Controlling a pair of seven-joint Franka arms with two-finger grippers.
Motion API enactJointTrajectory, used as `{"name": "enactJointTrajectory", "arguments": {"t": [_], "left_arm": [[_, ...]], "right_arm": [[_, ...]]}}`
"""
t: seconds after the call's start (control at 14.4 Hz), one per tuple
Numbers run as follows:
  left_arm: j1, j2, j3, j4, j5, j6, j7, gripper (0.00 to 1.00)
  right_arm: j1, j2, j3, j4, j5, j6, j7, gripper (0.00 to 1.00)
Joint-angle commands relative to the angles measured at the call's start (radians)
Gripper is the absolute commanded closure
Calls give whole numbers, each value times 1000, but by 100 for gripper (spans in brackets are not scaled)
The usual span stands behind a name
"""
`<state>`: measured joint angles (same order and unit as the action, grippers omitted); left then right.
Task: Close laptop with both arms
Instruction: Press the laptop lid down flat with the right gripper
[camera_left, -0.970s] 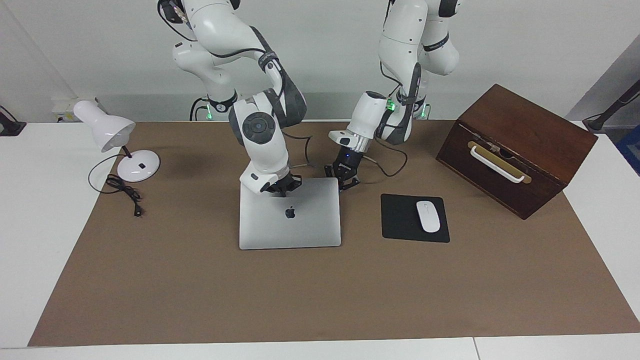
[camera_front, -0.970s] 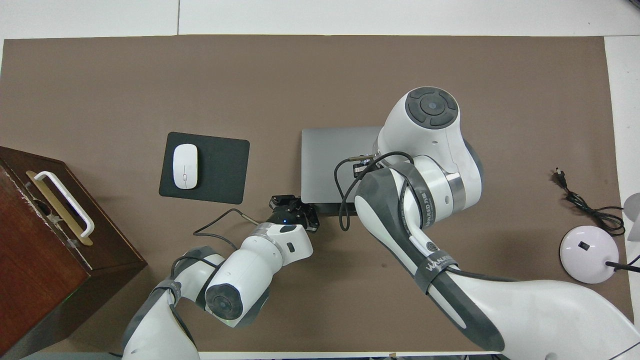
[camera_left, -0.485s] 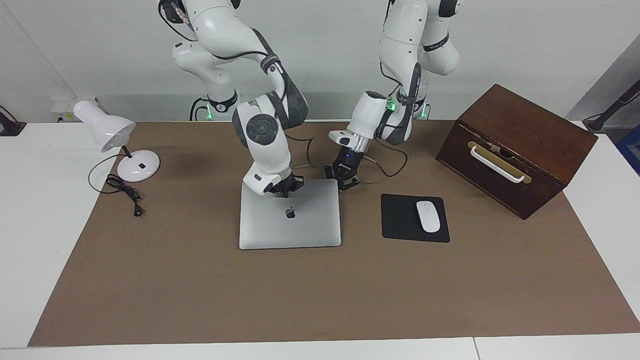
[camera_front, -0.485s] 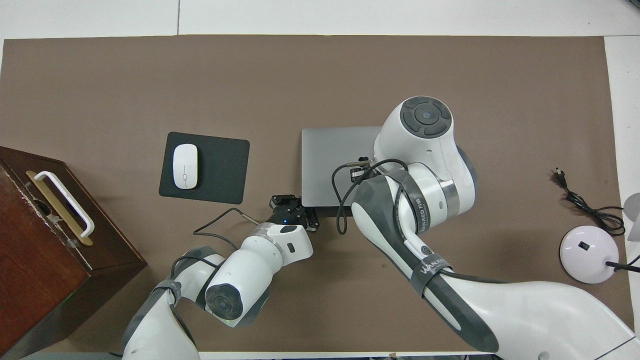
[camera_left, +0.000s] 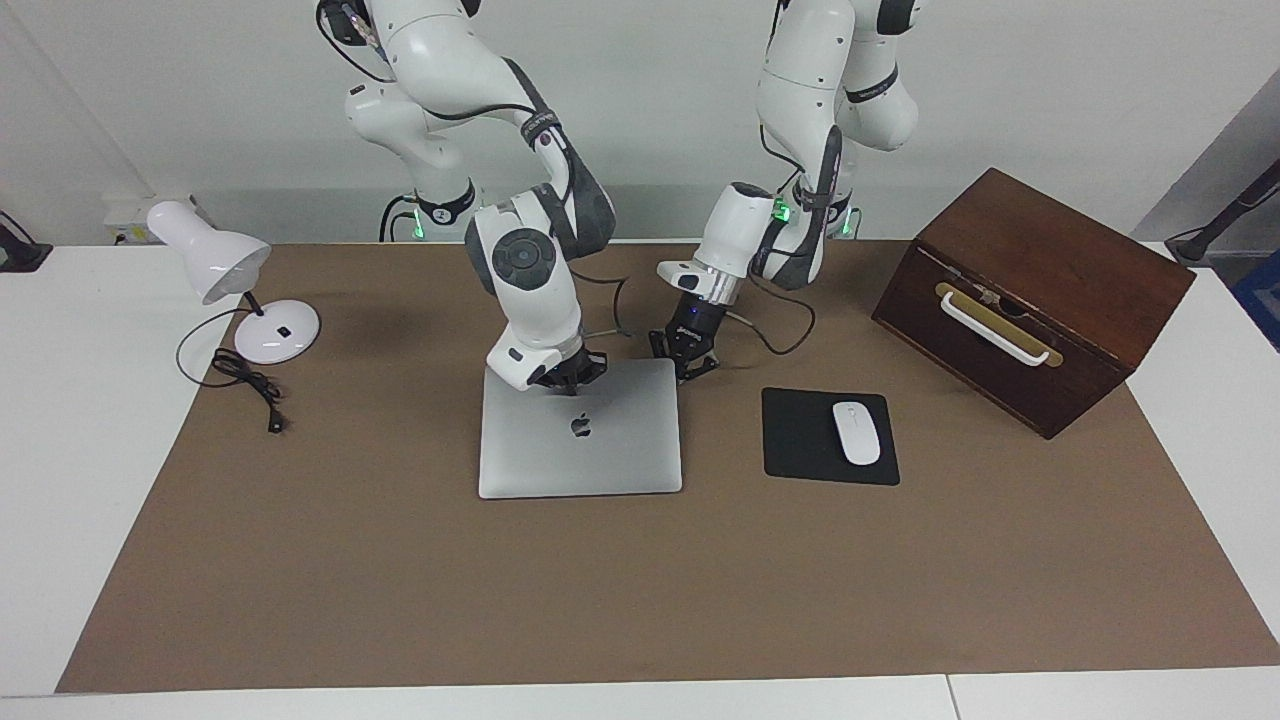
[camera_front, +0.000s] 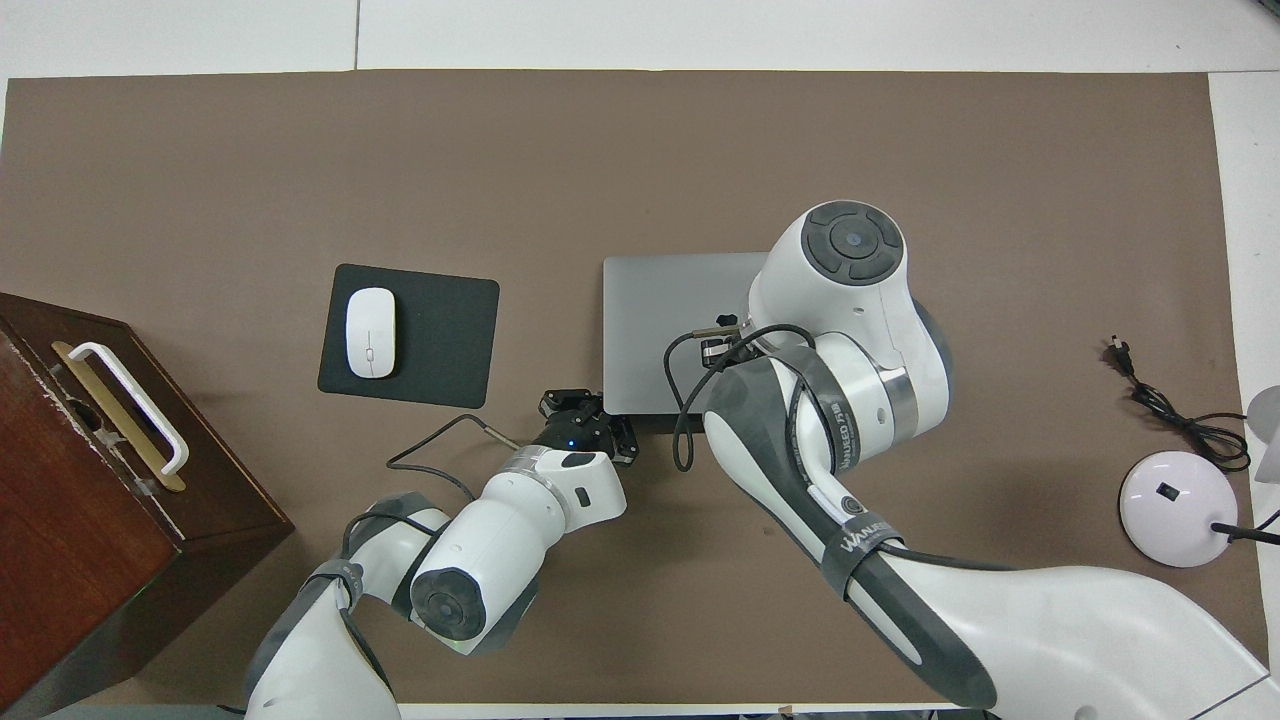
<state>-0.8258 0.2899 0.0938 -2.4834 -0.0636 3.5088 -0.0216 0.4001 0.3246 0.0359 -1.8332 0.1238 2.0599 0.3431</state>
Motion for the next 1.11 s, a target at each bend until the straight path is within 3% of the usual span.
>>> {"name": "enactJointTrajectory", "arguments": {"t": [0.0, 0.69, 1.04], "left_arm": [[-12, 109, 37, 5, -16, -8, 31, 100], [-12, 109, 43, 5, -16, -8, 28, 100], [-7, 104, 41, 15, -88, -7, 20, 100]], "right_arm": [[-1, -26, 1, -41, 30, 23, -33, 100], [-6, -47, -2, 5, 28, -66, -35, 100], [-10, -96, -91, 54, 28, -89, -79, 100]]}}
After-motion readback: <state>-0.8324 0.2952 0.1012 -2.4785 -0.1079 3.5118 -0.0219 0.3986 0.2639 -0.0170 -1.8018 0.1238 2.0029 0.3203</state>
